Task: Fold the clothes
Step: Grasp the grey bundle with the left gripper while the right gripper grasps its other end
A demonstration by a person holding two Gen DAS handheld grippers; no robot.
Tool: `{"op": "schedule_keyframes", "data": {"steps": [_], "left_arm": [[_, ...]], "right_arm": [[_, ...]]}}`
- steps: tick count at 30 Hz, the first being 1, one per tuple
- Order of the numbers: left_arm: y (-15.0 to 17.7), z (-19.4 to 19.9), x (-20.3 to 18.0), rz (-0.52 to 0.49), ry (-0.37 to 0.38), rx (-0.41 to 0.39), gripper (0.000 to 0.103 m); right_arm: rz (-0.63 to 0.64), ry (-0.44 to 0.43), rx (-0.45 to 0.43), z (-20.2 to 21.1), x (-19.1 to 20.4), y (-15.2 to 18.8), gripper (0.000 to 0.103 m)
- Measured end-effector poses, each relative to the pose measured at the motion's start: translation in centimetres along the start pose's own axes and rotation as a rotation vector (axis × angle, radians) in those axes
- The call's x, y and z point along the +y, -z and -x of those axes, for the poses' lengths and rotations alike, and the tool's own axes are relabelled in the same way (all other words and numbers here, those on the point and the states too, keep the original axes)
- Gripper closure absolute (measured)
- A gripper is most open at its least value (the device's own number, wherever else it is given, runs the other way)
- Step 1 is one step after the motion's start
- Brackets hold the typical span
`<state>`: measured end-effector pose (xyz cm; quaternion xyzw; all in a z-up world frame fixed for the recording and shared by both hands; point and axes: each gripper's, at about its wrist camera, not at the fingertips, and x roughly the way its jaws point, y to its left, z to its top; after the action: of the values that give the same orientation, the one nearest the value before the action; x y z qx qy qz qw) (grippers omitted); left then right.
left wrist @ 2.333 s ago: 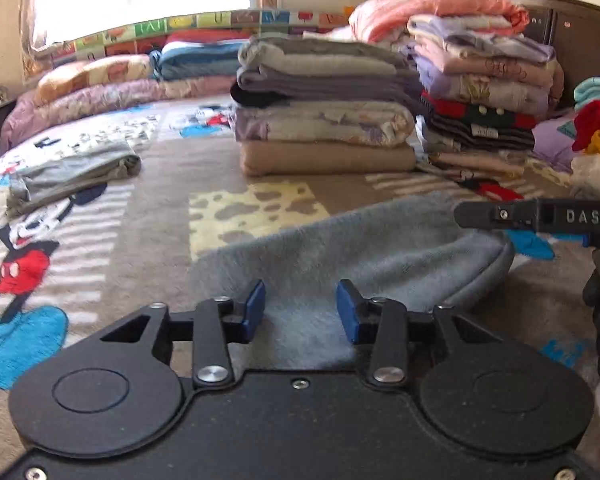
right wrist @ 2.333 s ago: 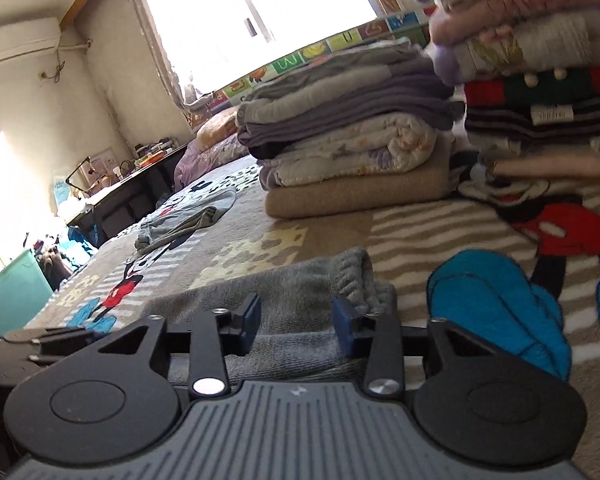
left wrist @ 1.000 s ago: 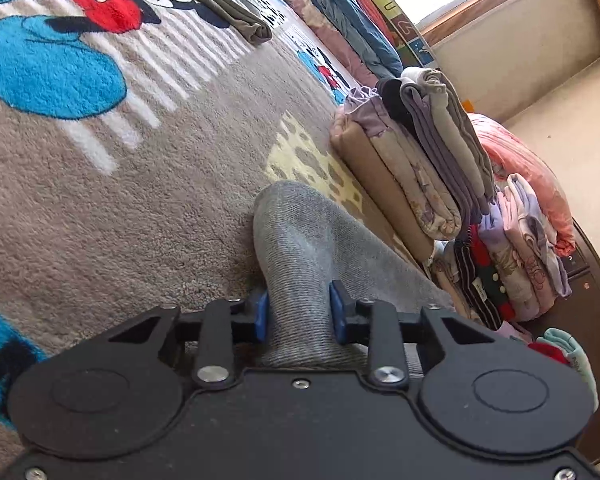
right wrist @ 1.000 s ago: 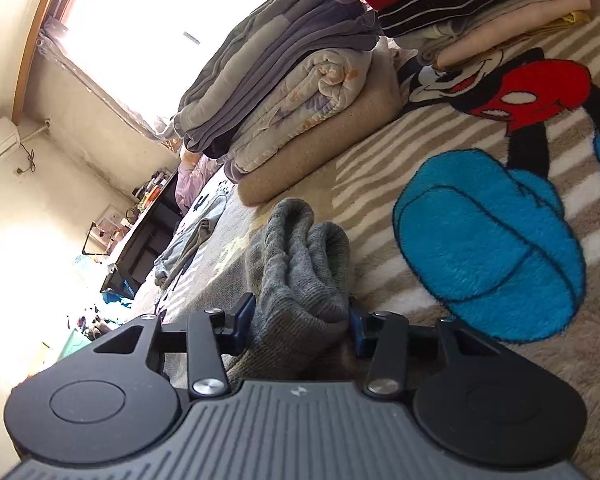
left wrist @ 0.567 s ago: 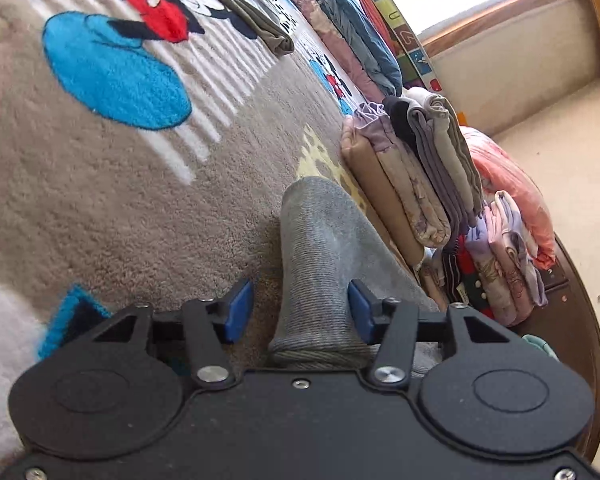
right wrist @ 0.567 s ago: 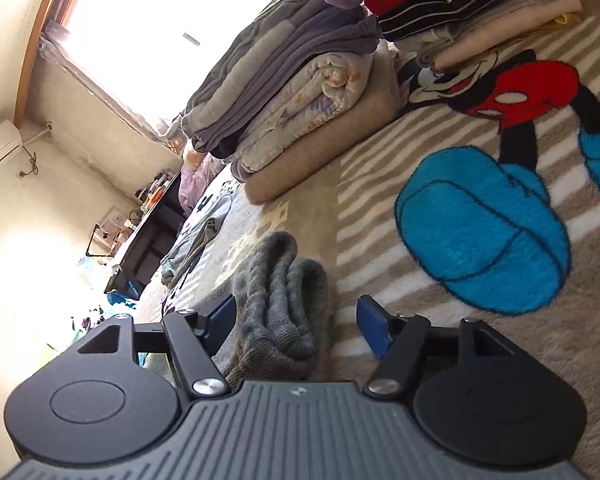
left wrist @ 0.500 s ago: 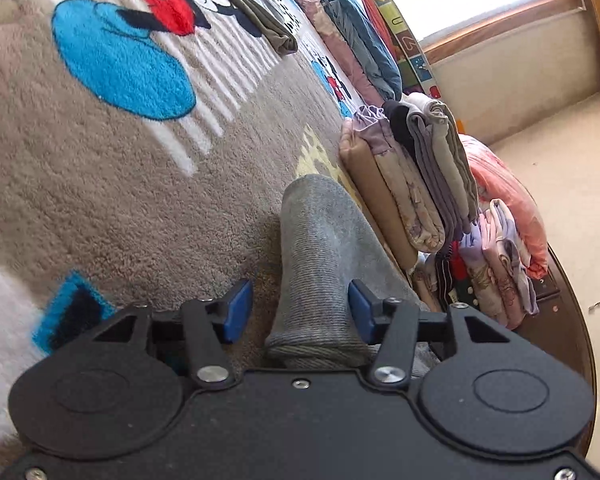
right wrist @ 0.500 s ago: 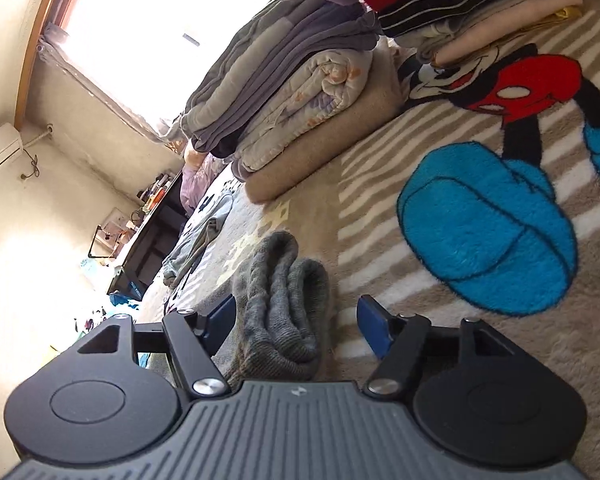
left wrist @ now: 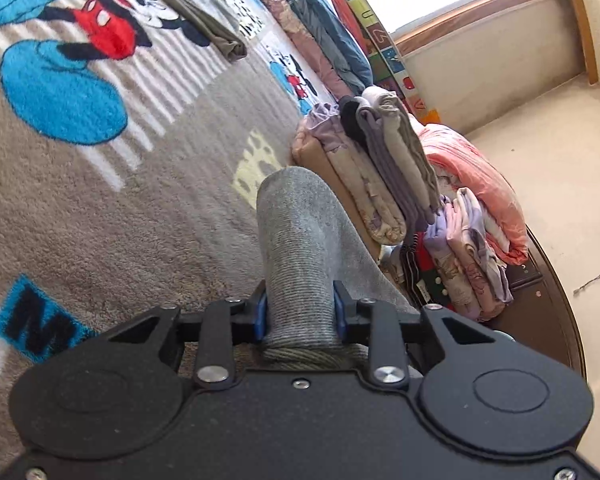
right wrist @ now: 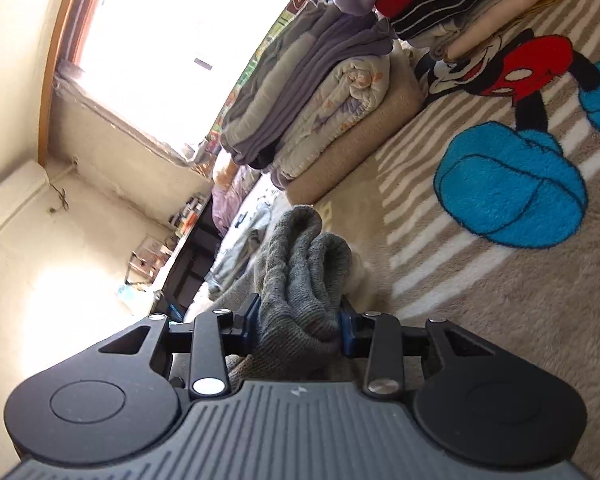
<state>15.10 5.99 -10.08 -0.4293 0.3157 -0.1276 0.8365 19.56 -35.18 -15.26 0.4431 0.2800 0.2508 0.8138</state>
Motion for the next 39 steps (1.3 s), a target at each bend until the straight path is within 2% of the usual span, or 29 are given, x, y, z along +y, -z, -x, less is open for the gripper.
{"op": "schedule_keyframes", "data": {"steps": [5,8,12,14,16,18,20,23,24,27,32,33,35,36,37,39], "left_arm": [[-1.7,0.9,-2.1,-0.02,0.044,0.007,0.075],[-2.7,0.6,-2.7,-0.04,0.013,0.022,0.075],[-3.0,1.0,-0.8,0.007,-0.035,0.022,0.075],[-2.8,1.6,0.9,0.044,-0.05,0.016,0.075],[-2.6,2.0,2.9,0.069,-0.062,0.009,0.075],[-2.4,1.9,5.1,0.086,-0.074,0.009,0.075],[-2.2,1.9,7.1,0.076,-0.094,0.022,0.075],[-1.8,2.1,9.0,0.072,-0.06,0.029,0.074],[-1.7,2.2,9.2,0.078,-0.047,0.026,0.074],[-1.6,2.3,9.5,0.085,-0.026,0.022,0.072],[-1.6,2.4,9.9,0.095,0.001,0.018,0.071],[-1.5,2.4,9.9,0.095,0.001,0.016,0.071],[-1.5,2.4,9.6,0.093,-0.006,0.015,0.073],[-1.6,2.4,9.5,0.091,-0.01,0.017,0.075],[-1.7,2.4,9.3,0.088,-0.015,0.021,0.075],[-2.0,2.5,8.7,0.072,-0.018,0.029,0.077]], "right_arm": [[0.001,-0.034,-0.052,1.8,2.6,-0.5,0.064],[-0.01,-0.026,-0.038,1.3,3.1,-1.0,0.064],[-0.025,0.01,0.004,-0.7,3.1,-1.0,0.064],[-0.003,0.05,0.056,-2.2,3.4,-0.4,0.064],[-0.009,0.053,0.091,-3.4,3.5,0.3,0.064],[0.049,0.09,0.133,-4.4,4.1,1.1,0.063],[0.139,0.156,0.149,-4.8,4.8,2.2,0.06],[0.161,0.255,0.082,-3.6,4.4,3.2,0.038],[0.134,0.249,0.068,-3.2,3.8,3.4,0.028],[0.048,0.212,0.081,-3.3,2.3,3.8,0.026],[0.048,0.214,0.155,-5.1,2.5,3.8,0.026],[0.058,0.228,0.171,-5.5,2.8,3.8,0.026],[0.078,0.256,0.203,-6.2,3.4,3.7,0.034],[0.064,0.245,0.225,-6.5,3.5,3.7,0.058],[0.027,0.22,0.256,-6.8,3.2,3.9,0.061],[0.011,0.207,0.257,-6.4,3.3,4.1,0.063]]}}
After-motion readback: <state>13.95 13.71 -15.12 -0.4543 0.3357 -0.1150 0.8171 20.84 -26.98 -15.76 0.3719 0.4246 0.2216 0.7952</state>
